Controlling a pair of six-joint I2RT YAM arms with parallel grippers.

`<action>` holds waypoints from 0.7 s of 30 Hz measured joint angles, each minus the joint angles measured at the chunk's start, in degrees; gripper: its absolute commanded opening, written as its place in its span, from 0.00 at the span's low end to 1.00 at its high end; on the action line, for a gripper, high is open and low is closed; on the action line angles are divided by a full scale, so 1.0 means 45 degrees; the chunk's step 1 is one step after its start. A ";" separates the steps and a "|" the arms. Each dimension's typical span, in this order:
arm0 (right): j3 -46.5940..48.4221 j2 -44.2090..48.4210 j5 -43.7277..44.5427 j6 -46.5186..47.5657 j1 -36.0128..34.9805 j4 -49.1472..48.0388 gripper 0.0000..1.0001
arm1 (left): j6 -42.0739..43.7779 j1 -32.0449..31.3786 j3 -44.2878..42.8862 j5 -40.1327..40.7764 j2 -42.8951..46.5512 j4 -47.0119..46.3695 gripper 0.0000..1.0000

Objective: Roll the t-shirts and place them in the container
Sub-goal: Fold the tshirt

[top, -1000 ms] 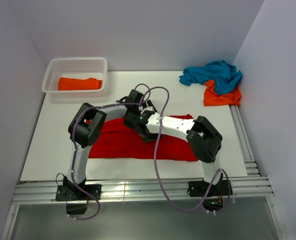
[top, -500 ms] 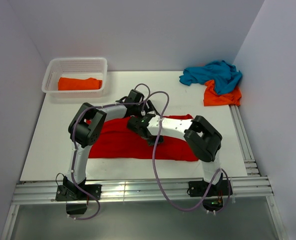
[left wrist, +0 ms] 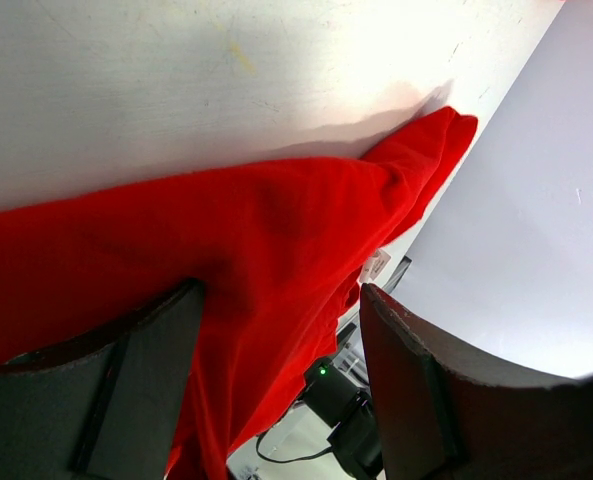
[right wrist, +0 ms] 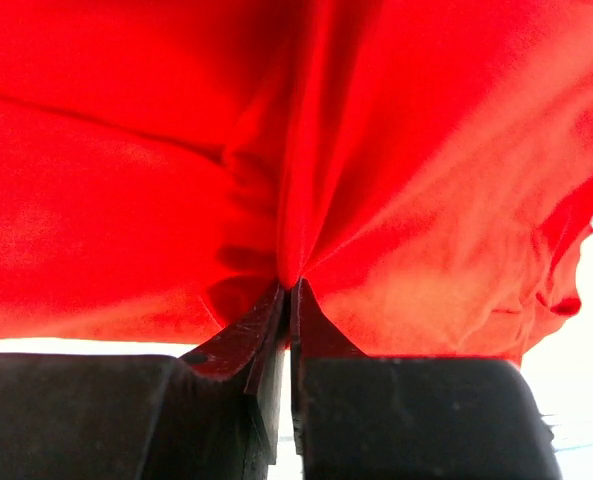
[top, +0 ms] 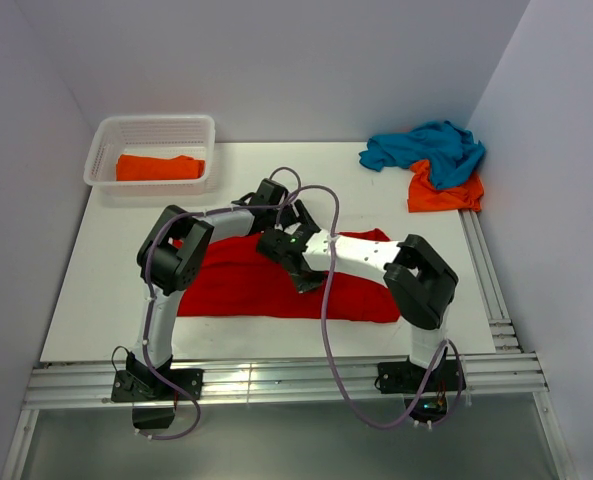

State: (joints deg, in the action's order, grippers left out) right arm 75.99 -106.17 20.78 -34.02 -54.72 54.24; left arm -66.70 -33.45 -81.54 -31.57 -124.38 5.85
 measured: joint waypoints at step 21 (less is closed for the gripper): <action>-0.2987 0.5756 -0.4303 0.1394 0.4386 -0.1273 0.69 | 0.0520 -0.0029 -0.1297 0.0277 -0.0257 0.1569 0.89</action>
State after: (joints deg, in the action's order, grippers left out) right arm 62.54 -80.27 1.41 -27.75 -34.98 48.51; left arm -64.36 -33.58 -87.37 -30.33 -125.54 12.91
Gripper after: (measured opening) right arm 0.692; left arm 0.828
